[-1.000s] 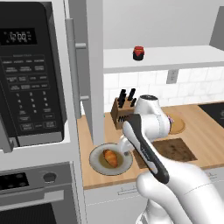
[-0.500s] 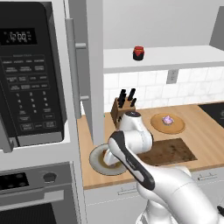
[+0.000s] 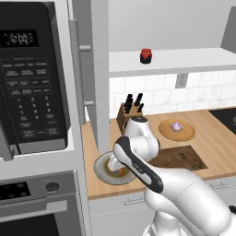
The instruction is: From the different types of pastries on the counter, select a croissant and place it on the cutting board. Then retrieve a jar of jam from the cabinet and place it alongside the croissant on the cutting board.
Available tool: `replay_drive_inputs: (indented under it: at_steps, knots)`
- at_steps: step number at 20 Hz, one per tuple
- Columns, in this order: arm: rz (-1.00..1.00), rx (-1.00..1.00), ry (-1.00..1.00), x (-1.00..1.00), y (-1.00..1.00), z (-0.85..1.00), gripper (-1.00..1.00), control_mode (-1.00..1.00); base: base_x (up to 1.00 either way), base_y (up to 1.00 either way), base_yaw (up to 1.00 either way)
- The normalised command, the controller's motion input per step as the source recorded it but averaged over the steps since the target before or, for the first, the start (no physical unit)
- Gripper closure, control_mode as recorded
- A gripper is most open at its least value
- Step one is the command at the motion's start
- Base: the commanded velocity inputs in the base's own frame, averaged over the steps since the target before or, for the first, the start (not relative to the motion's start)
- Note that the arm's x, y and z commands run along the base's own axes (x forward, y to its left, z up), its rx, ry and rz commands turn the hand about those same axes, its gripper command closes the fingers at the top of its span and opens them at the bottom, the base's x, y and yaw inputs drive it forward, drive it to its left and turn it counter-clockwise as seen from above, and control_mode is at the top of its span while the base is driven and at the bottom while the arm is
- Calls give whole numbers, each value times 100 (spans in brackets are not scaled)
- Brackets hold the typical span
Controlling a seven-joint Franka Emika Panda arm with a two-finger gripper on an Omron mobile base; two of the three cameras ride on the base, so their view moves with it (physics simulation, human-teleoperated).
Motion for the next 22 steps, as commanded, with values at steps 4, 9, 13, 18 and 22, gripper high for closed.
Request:
replay_drive_inputs:
  at_steps: [4,9,13,18,22]
  knots:
    - [0,0,-6,25,0,-7,-100,-100,0,0,0]
    - [0,0,-3,29,0,-21,-100,-100,0,0,0]
    - [-2,0,-2,14,0,-18,-100,-100,0,0,0]
    - [-2,0,0,4,0,-17,-100,-100,0,0,0]
    - [-2,0,0,1,4,-16,-100,-100,0,0,0]
